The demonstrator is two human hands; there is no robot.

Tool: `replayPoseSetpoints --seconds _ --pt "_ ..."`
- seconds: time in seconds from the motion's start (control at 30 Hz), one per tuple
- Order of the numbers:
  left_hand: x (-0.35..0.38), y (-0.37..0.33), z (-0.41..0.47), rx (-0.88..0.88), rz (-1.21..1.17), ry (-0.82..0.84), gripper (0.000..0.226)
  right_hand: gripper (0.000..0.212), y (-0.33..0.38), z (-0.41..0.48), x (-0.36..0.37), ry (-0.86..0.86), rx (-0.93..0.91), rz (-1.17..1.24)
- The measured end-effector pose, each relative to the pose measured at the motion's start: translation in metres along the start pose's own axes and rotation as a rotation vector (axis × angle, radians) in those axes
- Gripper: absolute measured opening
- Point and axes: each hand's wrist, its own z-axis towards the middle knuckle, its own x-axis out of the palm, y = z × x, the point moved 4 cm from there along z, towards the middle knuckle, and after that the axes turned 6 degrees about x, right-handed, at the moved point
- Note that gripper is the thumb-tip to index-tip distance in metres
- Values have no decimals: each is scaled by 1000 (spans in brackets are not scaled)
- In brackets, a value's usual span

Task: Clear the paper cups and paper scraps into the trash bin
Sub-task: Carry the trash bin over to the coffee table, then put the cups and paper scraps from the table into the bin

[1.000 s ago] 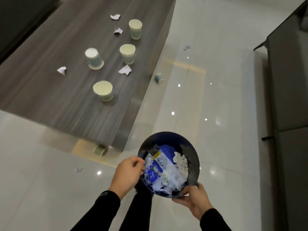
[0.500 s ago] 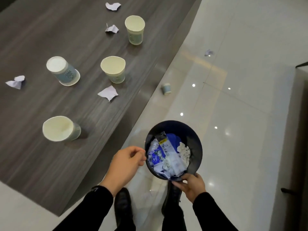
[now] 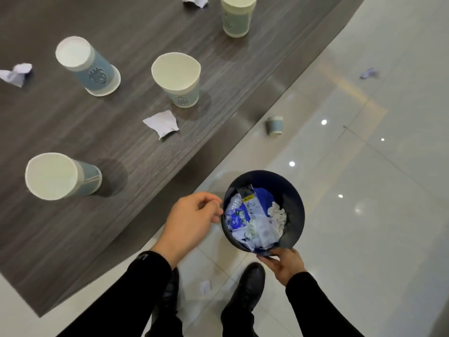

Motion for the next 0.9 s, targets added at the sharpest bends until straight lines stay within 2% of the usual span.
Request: replayPoseSetpoints --seconds 0.03,0.1,0.13,0.2,0.23,0.3,0.33,0.4,0.47,0.5,0.53,0.6,0.7,0.77,0.83,0.9 --pt "0 0 1 0 -4 -9 15 11 3 7 0 -4 -37 -22" --pt "-1 3 3 -5 -7 -16 16 40 2 16 0 19 27 161" --pt "0 4 3 -3 -9 -15 16 42 -5 23 -1 8 74 253" --pt "0 7 1 5 -6 -14 17 24 -8 23 0 -6 71 155" --pt "0 7 0 8 -1 -15 17 22 -6 19 1 4 12 34" --pt "0 7 -6 5 -8 -18 16 28 -13 17 -5 70 75 85" --pt "-1 5 -10 -1 -20 -22 16 33 -15 14 -6 107 125 230" --pt "-5 -3 -20 -4 -48 -32 17 40 -5 -5 -12 91 184 292" --pt "-14 -16 -33 3 -80 -50 19 19 23 -38 -6 129 177 204" --pt "-22 -24 -40 13 -90 -70 20 11 34 -50 -4 213 83 182" --pt "-32 -33 -47 27 -93 -96 21 16 51 -69 2 215 45 197" --pt "-59 -49 -61 42 -92 -157 22 30 81 -112 15 289 -29 215" --pt "-111 -67 -80 78 3 -297 19 32 131 -179 48 326 -267 -3" --pt "-152 -72 -91 115 207 -493 11 29 156 -223 79 389 -357 -86" --pt "-188 -72 -98 109 327 -688 7 25 173 -253 107 440 -370 -146" --pt "-208 -60 -90 78 384 -759 34 23 182 -269 130 468 -359 -188"
